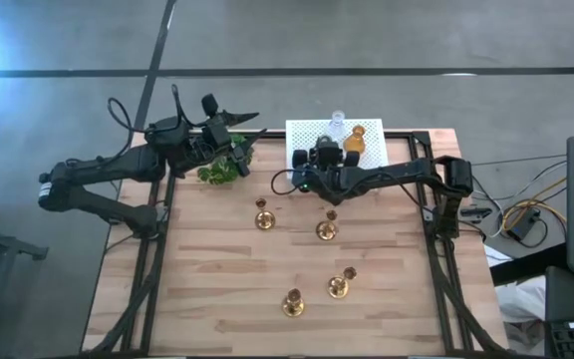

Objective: Pick & Place candle stick holders
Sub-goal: Put the green glass candle holder on the shelf

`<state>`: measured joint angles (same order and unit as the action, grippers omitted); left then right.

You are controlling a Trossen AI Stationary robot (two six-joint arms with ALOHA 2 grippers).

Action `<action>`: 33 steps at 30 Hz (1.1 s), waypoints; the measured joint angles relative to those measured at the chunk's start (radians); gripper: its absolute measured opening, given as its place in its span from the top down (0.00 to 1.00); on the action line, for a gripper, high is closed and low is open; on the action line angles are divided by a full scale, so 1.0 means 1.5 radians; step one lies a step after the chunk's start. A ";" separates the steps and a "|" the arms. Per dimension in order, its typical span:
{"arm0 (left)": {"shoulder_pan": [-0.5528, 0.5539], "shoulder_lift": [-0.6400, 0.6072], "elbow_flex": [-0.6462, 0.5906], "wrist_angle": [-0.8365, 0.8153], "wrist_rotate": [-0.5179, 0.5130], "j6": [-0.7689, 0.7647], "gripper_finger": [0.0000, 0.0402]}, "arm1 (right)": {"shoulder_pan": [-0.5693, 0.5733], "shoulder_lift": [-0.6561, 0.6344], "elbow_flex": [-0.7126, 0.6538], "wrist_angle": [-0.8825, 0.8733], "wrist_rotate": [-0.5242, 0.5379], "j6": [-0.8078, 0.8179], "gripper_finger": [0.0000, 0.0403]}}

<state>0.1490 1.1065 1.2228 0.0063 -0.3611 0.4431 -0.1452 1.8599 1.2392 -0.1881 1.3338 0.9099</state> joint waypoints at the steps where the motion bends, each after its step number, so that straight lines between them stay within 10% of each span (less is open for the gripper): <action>1: 0.000 0.000 0.000 0.000 0.000 0.000 0.54 | 0.000 0.000 0.000 0.000 0.000 0.000 0.70; 21: 0.000 0.000 0.000 -0.001 0.000 -0.001 0.54 | -0.010 -0.001 -0.004 0.000 -0.005 -0.016 0.70; 33: 0.000 0.000 0.000 -0.001 0.000 -0.001 0.54 | -0.010 0.001 -0.003 -0.002 -0.011 -0.037 0.39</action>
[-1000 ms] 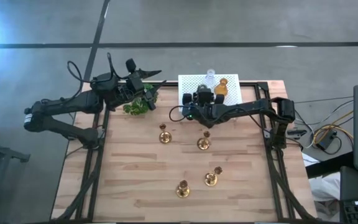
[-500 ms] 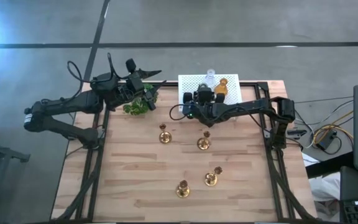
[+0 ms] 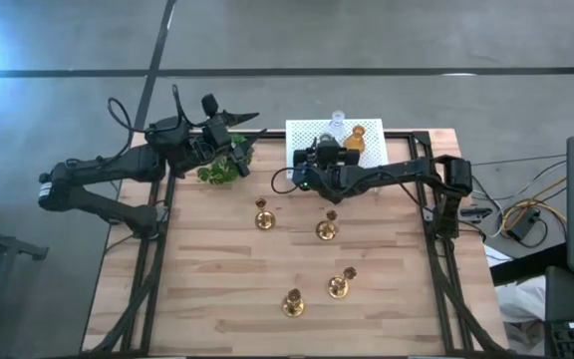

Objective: Pick & Place candle stick holders
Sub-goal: Put the green glass candle holder on the shelf, then adjust the yellow glass candle holder

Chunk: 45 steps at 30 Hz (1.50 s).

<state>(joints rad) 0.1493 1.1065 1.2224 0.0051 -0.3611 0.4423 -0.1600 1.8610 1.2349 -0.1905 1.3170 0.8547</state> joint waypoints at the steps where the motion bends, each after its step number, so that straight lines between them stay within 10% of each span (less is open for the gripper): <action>1: 0.000 0.000 0.000 0.000 0.000 0.000 0.54 | 0.000 0.000 0.001 0.002 0.001 -0.001 0.39; 28: 0.000 0.000 0.000 -0.021 0.000 0.005 0.54 | 0.000 -0.063 0.041 0.007 0.042 -0.155 0.37; 45: 0.000 -0.005 0.000 -0.022 -0.006 0.007 0.54 | 0.063 -0.252 0.081 0.011 0.019 -0.363 0.44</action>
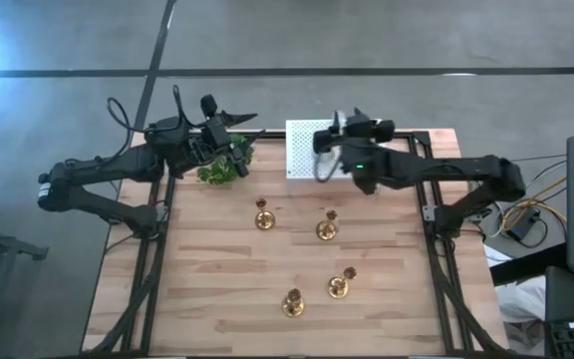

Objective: Pick & Place candle stick holders
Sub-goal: Adjust the yellow glass candle holder

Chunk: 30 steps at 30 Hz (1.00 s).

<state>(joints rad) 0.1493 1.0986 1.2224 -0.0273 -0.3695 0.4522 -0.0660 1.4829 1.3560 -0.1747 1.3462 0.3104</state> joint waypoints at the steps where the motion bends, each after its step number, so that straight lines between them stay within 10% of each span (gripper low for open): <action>1: 0.000 0.000 0.000 0.000 0.000 0.000 0.54 | 0.006 -0.017 -0.001 -0.005 -0.009 -0.013 0.44; 15: 0.000 -0.001 0.000 0.003 0.001 0.001 0.54 | 0.090 -0.234 -0.030 -0.531 -0.181 0.242 0.54; 30: 0.000 -0.001 0.000 0.014 -0.072 0.019 0.54 | 0.143 -0.397 -0.300 -0.395 -0.182 0.267 0.56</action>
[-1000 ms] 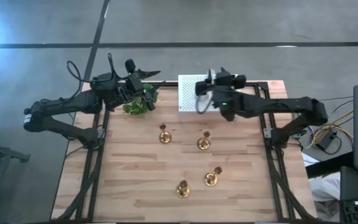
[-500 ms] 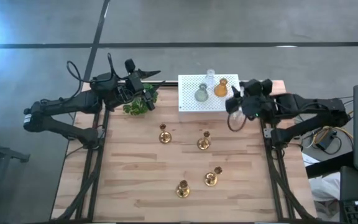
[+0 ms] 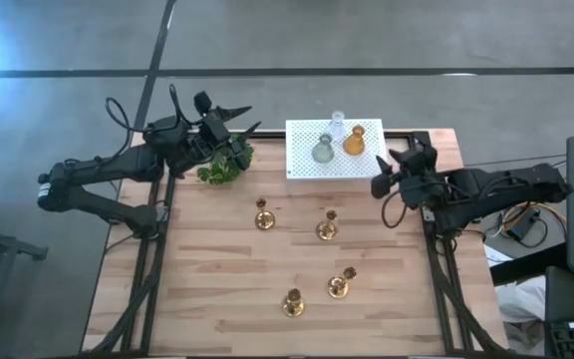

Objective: Pick & Place candle stick holders
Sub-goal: Adjust the yellow glass candle holder

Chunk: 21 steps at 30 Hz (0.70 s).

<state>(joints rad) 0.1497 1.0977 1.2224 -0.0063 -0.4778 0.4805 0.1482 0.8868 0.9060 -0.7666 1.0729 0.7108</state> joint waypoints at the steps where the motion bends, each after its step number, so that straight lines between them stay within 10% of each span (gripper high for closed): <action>1: 0.000 0.000 0.000 0.000 -0.001 0.000 0.54 | 0.000 -0.005 -0.021 0.027 0.001 -0.018 0.55; 21: 0.005 0.003 0.000 -0.002 -0.050 0.029 0.54 | -0.102 0.047 -0.210 0.300 0.047 -0.100 0.34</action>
<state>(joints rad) 0.1577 1.1015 1.2224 -0.0090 -0.5526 0.5244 -0.0043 0.9569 0.5903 -0.3166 1.1427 0.5613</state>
